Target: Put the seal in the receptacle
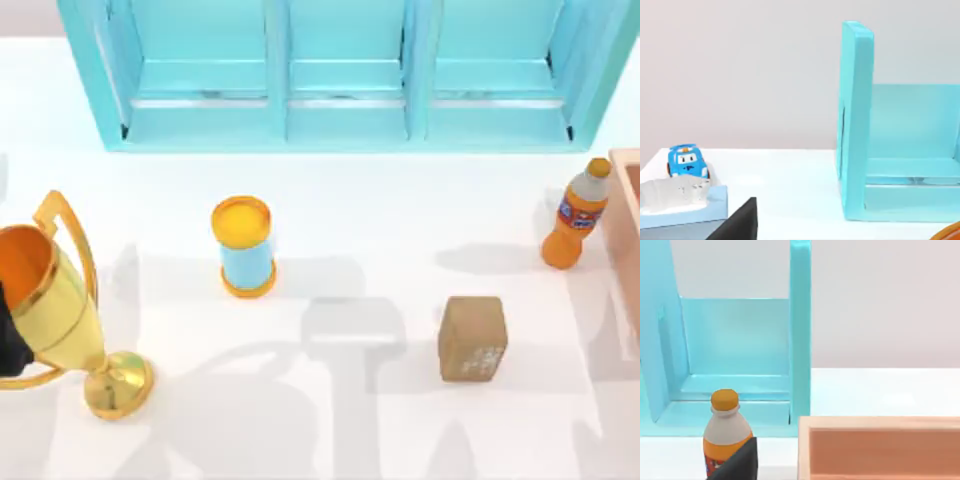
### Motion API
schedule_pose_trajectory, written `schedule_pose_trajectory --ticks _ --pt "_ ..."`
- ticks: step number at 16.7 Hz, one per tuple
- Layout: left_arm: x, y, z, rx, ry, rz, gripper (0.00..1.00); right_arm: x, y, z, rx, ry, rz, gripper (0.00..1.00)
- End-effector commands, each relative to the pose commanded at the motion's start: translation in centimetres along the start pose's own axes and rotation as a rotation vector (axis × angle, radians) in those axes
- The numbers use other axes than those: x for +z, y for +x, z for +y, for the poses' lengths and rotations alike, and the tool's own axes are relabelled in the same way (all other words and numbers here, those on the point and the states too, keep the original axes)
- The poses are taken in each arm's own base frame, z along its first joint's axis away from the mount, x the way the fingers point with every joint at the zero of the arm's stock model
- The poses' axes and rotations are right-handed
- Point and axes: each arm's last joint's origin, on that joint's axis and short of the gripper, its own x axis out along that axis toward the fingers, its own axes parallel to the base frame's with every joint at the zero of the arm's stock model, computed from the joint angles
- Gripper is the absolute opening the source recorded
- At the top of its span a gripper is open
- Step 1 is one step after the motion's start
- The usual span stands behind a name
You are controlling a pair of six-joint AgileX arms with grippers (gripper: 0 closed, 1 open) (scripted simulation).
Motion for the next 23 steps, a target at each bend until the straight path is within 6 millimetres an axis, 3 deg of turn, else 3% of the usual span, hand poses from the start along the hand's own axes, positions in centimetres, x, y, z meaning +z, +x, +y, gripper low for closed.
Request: schedule_pose_trajectory --ticks 5,11,17,20,23 --pt "0.0 0.0 0.0 0.000 0.000 0.000 1.00 1.0 0.1 0.5 0.043 0.035 0.057 1.00" --pt "0.0 0.0 0.0 0.000 0.000 0.000 1.00 6.5 2.0 3.2 0.194 0.165 0.414 1.00" --pt "0.0 0.0 0.0 0.000 0.000 0.000 1.00 11.2 8.1 9.3 0.226 0.201 0.928 1.00" --pt "0.0 0.0 0.0 0.000 0.000 0.000 1.00 11.4 11.8 13.3 0.175 0.159 1.170 1.00" --pt "0.0 0.0 0.0 0.000 0.000 0.000 1.00 10.0 15.0 16.8 0.101 0.096 1.368 1.00"
